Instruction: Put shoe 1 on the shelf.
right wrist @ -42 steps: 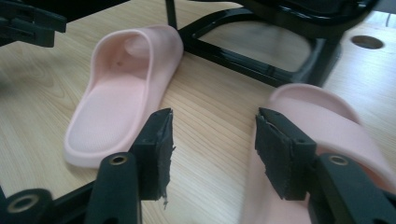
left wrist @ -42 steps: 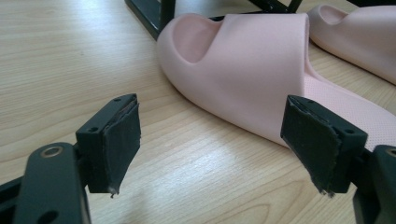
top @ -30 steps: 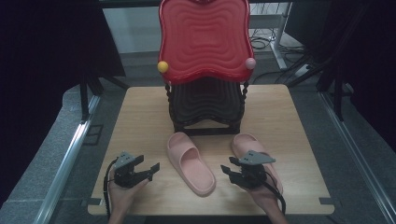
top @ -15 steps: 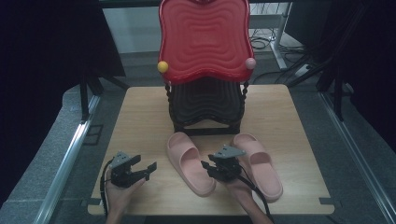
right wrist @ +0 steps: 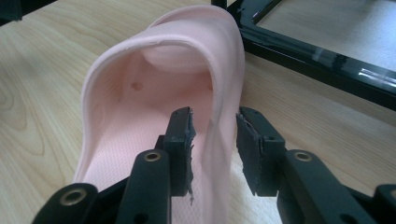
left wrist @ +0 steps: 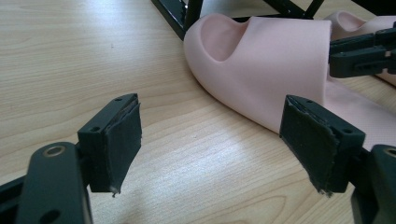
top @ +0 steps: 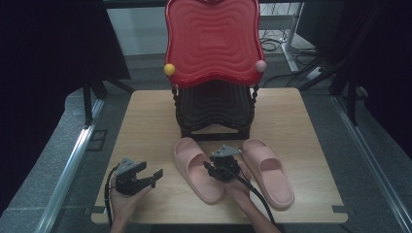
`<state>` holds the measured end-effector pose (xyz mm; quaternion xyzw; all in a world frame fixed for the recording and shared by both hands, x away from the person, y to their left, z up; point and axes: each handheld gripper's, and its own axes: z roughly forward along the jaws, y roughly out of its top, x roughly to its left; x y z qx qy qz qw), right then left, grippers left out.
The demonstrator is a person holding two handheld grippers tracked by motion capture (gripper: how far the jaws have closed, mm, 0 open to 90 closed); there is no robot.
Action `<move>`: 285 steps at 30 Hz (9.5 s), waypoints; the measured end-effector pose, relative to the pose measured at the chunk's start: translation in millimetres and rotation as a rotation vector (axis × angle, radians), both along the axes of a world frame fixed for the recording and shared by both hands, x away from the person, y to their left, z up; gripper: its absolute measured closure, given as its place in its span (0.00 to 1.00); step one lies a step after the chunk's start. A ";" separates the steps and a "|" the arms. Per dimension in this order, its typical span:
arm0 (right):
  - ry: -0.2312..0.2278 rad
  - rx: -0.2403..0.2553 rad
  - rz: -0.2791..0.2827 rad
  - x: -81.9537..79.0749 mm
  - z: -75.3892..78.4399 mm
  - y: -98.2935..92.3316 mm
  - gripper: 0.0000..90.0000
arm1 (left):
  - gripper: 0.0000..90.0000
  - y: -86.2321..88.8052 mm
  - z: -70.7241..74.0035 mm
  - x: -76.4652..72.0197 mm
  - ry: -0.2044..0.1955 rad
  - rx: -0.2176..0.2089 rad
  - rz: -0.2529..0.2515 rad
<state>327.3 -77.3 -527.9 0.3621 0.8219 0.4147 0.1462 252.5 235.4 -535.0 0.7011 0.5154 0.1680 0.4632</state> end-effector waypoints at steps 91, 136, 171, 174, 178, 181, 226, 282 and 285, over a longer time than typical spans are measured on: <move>-0.484 0.389 -0.239 -68.1 99.3 -62.7 0.94 | 0.24 -2.3 -7.9 0.1 0.010 -0.002 0.008; -0.581 0.431 -0.284 -10.8 189.5 -30.5 0.94 | 0.23 -8.4 -5.6 -0.7 0.002 0.015 -0.016; -0.580 0.391 -0.359 74.0 260.3 22.4 0.94 | 0.23 -9.7 -6.5 0.9 0.014 -0.015 -0.044; -0.585 0.386 -0.366 78.6 263.4 25.4 0.94 | 0.23 -9.5 -6.8 1.0 0.016 -0.017 -0.041; -0.573 0.382 -0.373 87.1 269.4 29.4 0.94 | 0.23 -9.5 -7.7 1.4 0.017 -0.016 -0.043; -0.568 0.388 -0.383 94.1 272.6 30.4 0.94 | 0.23 -9.2 -7.6 1.3 0.017 -0.017 -0.044; -0.519 0.289 -0.481 174.2 298.4 70.6 0.93 | 0.23 -7.2 -11.8 7.3 0.029 -0.026 -0.055; -0.416 0.269 -0.109 36.2 232.9 -3.1 0.62 | 0.23 -9.9 -8.2 4.7 0.019 -0.024 -0.047; -0.406 0.266 -0.102 31.3 226.4 -8.8 0.62 | 0.23 -9.5 -8.3 5.0 0.017 -0.020 -0.046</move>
